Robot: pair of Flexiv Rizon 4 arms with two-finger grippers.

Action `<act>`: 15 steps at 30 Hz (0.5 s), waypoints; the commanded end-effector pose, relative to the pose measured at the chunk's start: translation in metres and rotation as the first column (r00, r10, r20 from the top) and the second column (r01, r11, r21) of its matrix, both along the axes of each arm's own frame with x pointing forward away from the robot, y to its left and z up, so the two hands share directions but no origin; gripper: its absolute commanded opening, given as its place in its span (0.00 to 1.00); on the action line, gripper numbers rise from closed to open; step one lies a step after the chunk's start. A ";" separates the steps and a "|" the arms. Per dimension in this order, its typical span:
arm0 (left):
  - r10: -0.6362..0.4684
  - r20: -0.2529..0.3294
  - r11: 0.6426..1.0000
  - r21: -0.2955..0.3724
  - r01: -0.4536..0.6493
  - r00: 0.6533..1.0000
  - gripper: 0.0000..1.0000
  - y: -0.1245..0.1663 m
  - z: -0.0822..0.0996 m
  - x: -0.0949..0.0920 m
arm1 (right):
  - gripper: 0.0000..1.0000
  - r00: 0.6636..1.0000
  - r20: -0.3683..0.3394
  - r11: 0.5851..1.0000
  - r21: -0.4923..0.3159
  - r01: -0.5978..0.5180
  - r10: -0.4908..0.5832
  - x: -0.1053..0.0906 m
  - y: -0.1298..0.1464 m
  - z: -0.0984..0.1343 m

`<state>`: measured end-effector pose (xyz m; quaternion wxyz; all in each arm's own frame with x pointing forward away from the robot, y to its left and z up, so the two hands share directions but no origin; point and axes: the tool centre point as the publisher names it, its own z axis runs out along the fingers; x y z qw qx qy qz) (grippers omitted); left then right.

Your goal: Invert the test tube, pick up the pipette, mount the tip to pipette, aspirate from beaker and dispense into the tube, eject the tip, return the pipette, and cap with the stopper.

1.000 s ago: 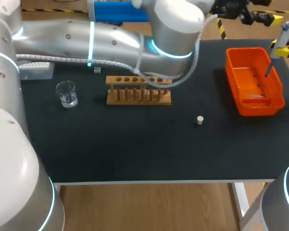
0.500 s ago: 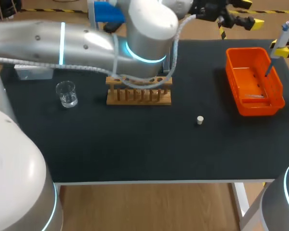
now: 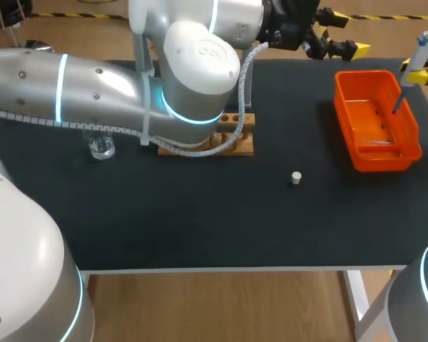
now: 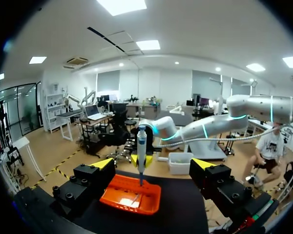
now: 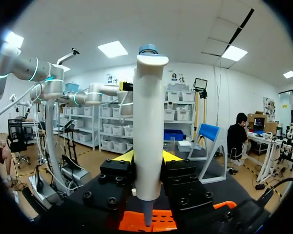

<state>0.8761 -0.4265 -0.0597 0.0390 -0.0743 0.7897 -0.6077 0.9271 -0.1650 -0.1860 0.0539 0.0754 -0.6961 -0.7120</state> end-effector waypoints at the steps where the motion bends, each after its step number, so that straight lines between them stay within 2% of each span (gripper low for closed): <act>1: -0.004 0.000 1.000 -0.005 0.004 1.000 1.00 0.000 -0.001 0.001 | 0.00 1.000 0.001 1.000 -0.003 0.002 -0.002 -0.001 0.000 0.001; 15: 0.005 0.008 1.000 -0.001 -0.005 1.000 1.00 0.003 -0.002 0.001 | 0.00 1.000 0.001 1.000 -0.003 0.002 -0.002 -0.001 0.000 0.001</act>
